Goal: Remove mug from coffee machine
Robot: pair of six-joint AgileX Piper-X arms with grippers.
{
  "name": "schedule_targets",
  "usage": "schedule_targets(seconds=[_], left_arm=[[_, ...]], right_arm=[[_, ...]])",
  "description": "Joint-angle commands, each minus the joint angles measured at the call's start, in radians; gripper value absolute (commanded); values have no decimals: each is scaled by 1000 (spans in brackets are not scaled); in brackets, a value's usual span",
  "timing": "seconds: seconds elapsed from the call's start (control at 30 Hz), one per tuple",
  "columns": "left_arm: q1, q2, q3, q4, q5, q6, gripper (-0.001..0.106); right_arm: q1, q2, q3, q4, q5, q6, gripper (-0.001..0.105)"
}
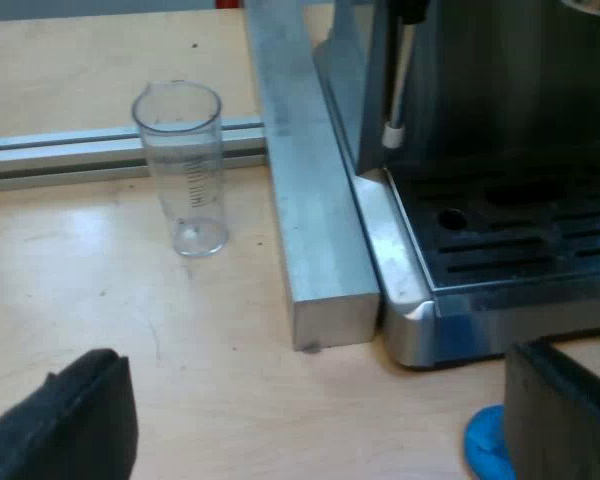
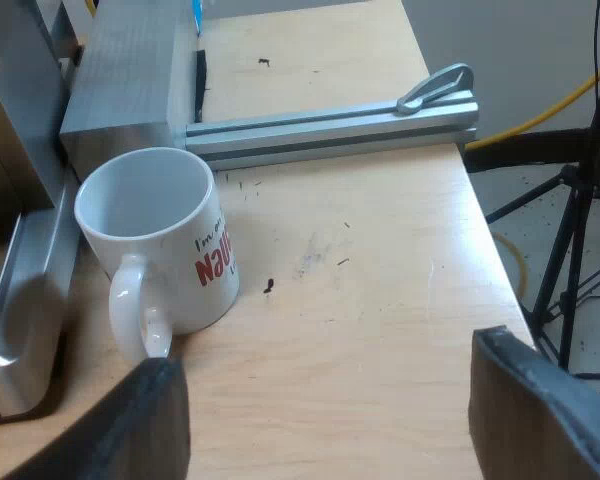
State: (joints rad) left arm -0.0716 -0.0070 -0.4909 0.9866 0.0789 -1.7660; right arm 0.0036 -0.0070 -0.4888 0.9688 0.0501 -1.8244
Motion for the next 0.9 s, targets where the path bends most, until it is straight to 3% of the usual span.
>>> schedule_targets(seconds=[0.03,0.53,0.9], left_arm=[[0,-145,-3,-12,15,-5,77],[0,-145,-1,-12,-2,62,77],[0,-145,4,-21,-30,63,77]], right_arm=[[1,-44,-2,-10,-4,-4,62],[1,-44,-2,-10,-4,-4,62],[1,-44,-2,-10,-4,-4,62]])
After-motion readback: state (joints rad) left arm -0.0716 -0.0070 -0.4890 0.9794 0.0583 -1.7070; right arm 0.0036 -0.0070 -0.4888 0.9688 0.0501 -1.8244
